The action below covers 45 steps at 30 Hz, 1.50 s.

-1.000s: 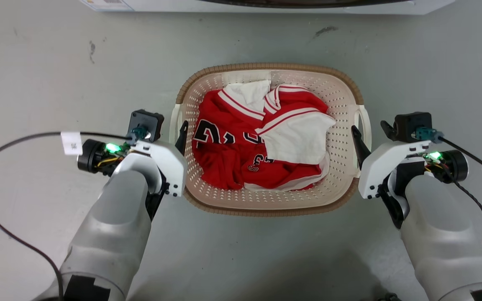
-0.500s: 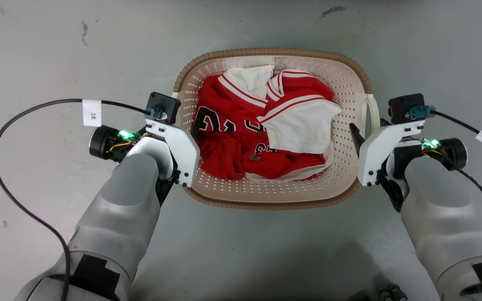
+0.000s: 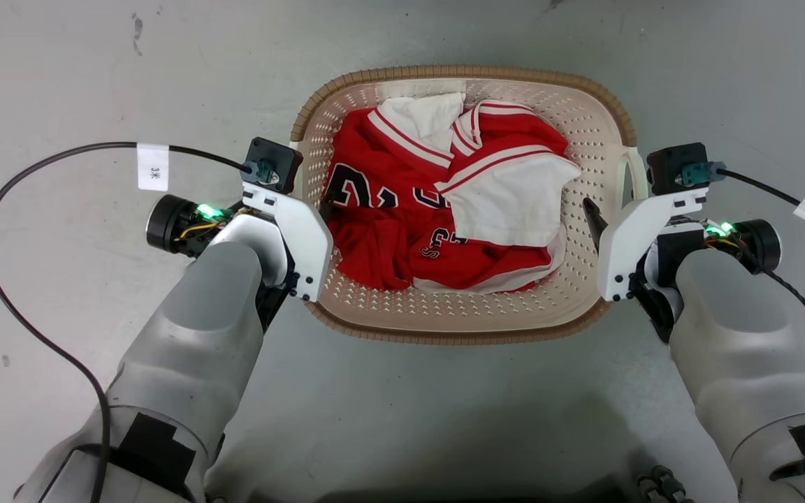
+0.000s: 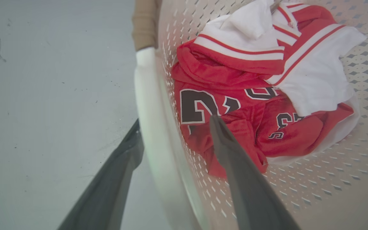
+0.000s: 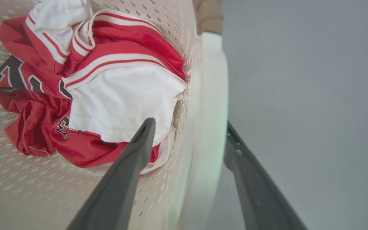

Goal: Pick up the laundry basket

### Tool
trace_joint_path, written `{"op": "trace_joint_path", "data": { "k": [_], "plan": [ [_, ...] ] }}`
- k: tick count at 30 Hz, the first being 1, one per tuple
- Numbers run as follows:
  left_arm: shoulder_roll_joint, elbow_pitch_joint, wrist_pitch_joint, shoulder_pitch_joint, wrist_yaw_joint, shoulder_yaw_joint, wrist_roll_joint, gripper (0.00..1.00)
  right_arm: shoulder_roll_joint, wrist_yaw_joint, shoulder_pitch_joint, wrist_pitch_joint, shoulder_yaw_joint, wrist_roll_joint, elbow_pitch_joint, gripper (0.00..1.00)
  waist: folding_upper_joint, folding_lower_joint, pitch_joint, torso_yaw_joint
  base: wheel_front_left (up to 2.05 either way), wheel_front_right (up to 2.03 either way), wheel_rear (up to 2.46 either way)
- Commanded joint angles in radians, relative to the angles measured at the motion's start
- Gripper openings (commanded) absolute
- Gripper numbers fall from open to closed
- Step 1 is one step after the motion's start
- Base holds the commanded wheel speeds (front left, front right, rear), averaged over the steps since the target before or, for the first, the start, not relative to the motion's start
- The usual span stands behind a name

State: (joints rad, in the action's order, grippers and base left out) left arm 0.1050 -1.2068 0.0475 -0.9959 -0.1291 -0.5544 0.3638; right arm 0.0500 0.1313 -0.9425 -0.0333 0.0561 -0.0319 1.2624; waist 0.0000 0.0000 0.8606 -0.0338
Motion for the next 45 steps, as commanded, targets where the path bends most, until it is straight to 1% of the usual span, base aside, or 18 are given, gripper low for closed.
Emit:
{"op": "trace_joint_path", "data": {
  "k": [1, 4, 5, 6, 7, 16, 20, 25, 27, 29, 37, 41, 45],
  "plan": [
    [0.004, 0.002, -0.003, -0.018, -0.001, -0.014, 0.015, 1.00, 0.001, -0.001, -0.018, 0.000, 0.003, -0.009, 0.005, 1.00, 0.0000, 0.0000, 0.006, 0.001, 0.00, 0.00, 0.00],
    [0.008, 0.001, 0.001, -0.021, -0.001, -0.025, 0.030, 1.00, 0.001, -0.001, -0.023, 0.005, 0.002, -0.012, 0.008, 1.00, 0.0000, 0.0000, 0.010, 0.003, 0.00, 0.00, 0.00],
    [0.007, 0.001, -0.001, -0.020, -0.001, -0.031, 0.038, 1.00, 0.001, -0.001, -0.022, 0.016, 0.004, -0.016, 0.011, 0.49, 0.0000, 0.0000, 0.012, 0.004, 0.00, 0.00, 0.00],
    [0.005, -0.001, -0.008, -0.018, -0.001, -0.039, 0.044, 0.32, 0.000, -0.001, -0.023, 0.023, 0.006, -0.021, 0.012, 0.00, 0.0000, 0.0000, 0.014, 0.005, 0.00, 0.00, 0.00],
    [0.005, -0.001, -0.010, -0.015, -0.001, -0.047, 0.049, 0.00, 0.001, -0.001, -0.023, 0.027, 0.008, -0.030, 0.014, 0.00, 0.0000, 0.0000, 0.014, 0.006, 0.00, 0.00, 0.00],
    [0.017, 0.012, -0.039, 0.002, -0.003, -0.109, 0.123, 0.00, 0.001, -0.001, -0.024, 0.041, 0.046, -0.062, 0.019, 0.00, 0.0000, 0.0000, 0.005, 0.001, 0.00, 0.00, 0.00],
    [0.024, 0.028, -0.068, 0.016, -0.003, -0.143, 0.162, 0.00, 0.002, -0.001, -0.014, 0.064, 0.045, -0.048, 0.020, 0.00, 0.0000, 0.0000, -0.022, -0.003, 0.00, 0.00, 0.00],
    [0.034, 0.063, -0.102, 0.040, -0.004, -0.187, 0.225, 0.00, 0.015, -0.001, 0.010, 0.138, 0.042, -0.030, 0.025, 0.00, 0.0000, 0.0000, -0.087, -0.006, 0.00, 0.00, 0.00],
    [0.040, 0.086, -0.124, 0.053, -0.004, -0.212, 0.255, 0.00, 0.016, -0.001, 0.020, 0.187, 0.052, -0.020, 0.026, 0.00, 0.0000, 0.0000, -0.120, -0.007, 0.00, 0.00, 0.00],
    [0.044, 0.133, -0.144, 0.072, -0.006, -0.237, 0.307, 0.00, 0.012, -0.001, 0.032, 0.245, 0.066, -0.031, 0.027, 0.00, 0.0000, 0.0000, -0.159, -0.010, 0.00, 0.00, 0.00],
    [0.128, 0.256, -0.296, 0.129, -0.007, -0.364, 0.474, 0.00, 0.011, -0.001, 0.049, 0.402, 0.136, -0.076, 0.027, 0.00, 0.0000, 0.0000, -0.338, -0.021, 0.00, 0.00, 0.00],
    [0.182, 0.317, -0.320, 0.141, -0.007, -0.424, 0.536, 0.00, 0.023, -0.001, 0.050, 0.439, 0.175, -0.102, 0.028, 0.00, 0.0000, 0.0000, -0.423, -0.030, 0.00, 0.00, 0.00],
    [0.224, 0.340, -0.347, 0.156, -0.007, -0.471, 0.590, 0.00, 0.027, -0.001, 0.065, 0.470, 0.207, -0.138, 0.028, 0.00, 0.0000, 0.0000, -0.501, -0.037, 0.00, 0.00, 0.00]
  ]
}}
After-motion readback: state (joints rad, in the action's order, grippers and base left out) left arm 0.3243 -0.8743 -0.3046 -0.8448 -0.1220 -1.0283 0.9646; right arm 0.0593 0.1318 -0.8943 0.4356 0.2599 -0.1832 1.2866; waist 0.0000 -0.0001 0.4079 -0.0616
